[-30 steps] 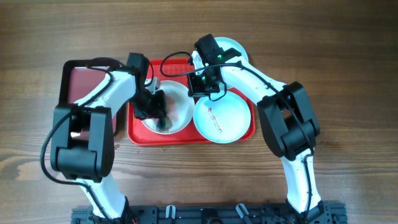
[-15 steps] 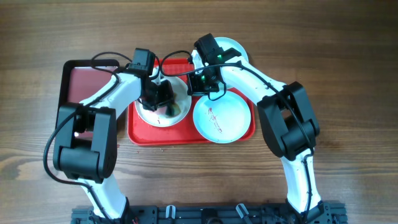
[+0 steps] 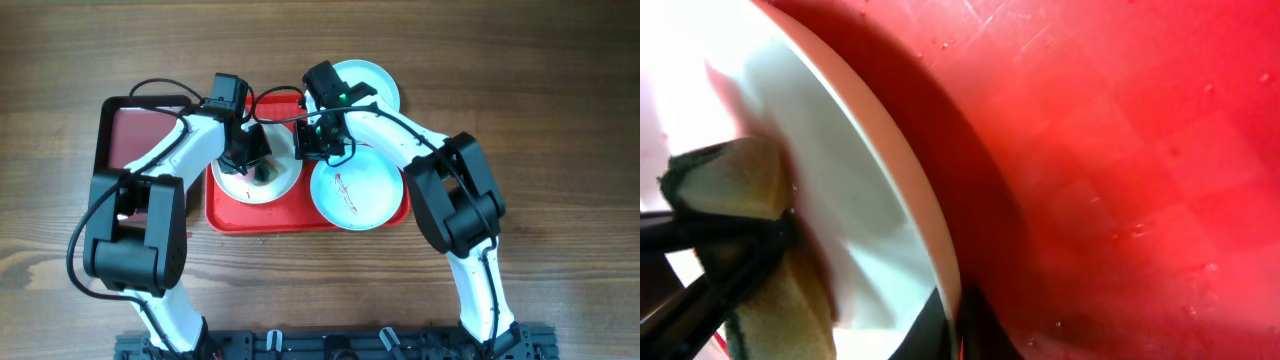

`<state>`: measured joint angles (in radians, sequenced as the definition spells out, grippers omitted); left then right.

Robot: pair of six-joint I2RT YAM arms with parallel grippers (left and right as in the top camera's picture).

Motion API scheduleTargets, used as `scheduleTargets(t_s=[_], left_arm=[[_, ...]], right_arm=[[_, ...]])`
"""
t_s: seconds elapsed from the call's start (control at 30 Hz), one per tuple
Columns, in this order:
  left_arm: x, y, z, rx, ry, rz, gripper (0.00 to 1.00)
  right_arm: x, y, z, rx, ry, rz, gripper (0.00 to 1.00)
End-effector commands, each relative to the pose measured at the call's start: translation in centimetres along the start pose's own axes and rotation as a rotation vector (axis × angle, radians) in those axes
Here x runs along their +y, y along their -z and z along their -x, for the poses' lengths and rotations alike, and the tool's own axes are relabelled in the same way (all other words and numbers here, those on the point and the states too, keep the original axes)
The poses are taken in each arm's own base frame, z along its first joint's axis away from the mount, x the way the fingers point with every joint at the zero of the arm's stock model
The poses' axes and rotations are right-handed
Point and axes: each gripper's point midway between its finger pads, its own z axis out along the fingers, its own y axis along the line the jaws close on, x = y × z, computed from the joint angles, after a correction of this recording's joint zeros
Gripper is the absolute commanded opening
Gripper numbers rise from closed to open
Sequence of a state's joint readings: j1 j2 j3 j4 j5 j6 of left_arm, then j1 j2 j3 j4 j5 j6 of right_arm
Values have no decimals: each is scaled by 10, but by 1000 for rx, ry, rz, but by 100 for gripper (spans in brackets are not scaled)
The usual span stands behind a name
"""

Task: Clean dirty plates on tray and stack at the side
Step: 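Scrub the white plate with the sponge while right gripper holds it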

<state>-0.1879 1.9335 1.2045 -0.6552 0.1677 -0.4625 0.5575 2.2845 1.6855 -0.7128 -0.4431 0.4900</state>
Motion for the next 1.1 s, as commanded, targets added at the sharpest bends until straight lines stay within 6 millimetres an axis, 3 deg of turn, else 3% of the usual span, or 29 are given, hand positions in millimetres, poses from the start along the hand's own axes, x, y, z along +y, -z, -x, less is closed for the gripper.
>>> scheduleTargets(t_s=[0.0, 0.07, 0.13, 0.17, 0.2, 0.3, 0.37, 0.43, 0.5, 0.57, 0.6, 0.63, 0.73, 0.77, 0.87, 0.93, 1.0, 1.07], left_arm=[[41, -12, -31, 116, 51, 158, 4], [28, -10, -50, 213, 70, 76, 4], [5, -9, -56, 262, 76, -51, 4], [-5, -8, -56, 267, 37, -112, 4], [-27, -4, -54, 264, -80, -250, 4], [-31, -6, -43, 209, -149, -268, 4], [-27, -11, -17, 91, -174, -217, 4], [-11, -15, 10, -30, -108, -97, 4], [23, -12, 40, -185, 14, 105, 4], [52, -5, 44, -242, 101, 257, 4], [76, 2, 36, -252, 186, 382, 4], [86, 5, 29, -240, 223, 432, 4], [94, 5, -3, -121, 282, 467, 4], [85, 0, -21, -24, 285, 417, 4], [51, -7, -50, 174, 192, 222, 4], [11, -5, -70, 313, 28, -27, 4], [-21, 4, -83, 384, -124, -247, 4], [-29, 6, -84, 381, -188, -308, 4]], right_arm=[[-17, -14, -4, 19, -34, -43, 4], [-16, -14, -4, 21, -36, -32, 4], [-16, -14, -4, 21, -36, -31, 4], [-16, -14, -4, 22, -36, -31, 4], [-16, -14, -4, 22, -36, -31, 4], [-16, -14, -4, 21, -35, -31, 4], [-16, -14, -4, 21, -35, -31, 4], [-16, -14, -4, 21, -35, -31, 4], [-16, -14, -3, 20, -34, -31, 4], [-15, -14, -3, 18, -32, -30, 4], [-15, -14, -2, 16, -31, -29, 4], [-15, -14, -2, 15, -30, -28, 4], [-15, -14, -2, 13, -27, -27, 4], [-15, -14, -2, 13, -27, -27, 4], [-15, -13, -1, 12, -29, -27, 4], [-16, -13, -1, 11, -30, -27, 4], [-16, -13, -1, 11, -30, -27, 4], [-16, -13, -1, 11, -30, -27, 4]])
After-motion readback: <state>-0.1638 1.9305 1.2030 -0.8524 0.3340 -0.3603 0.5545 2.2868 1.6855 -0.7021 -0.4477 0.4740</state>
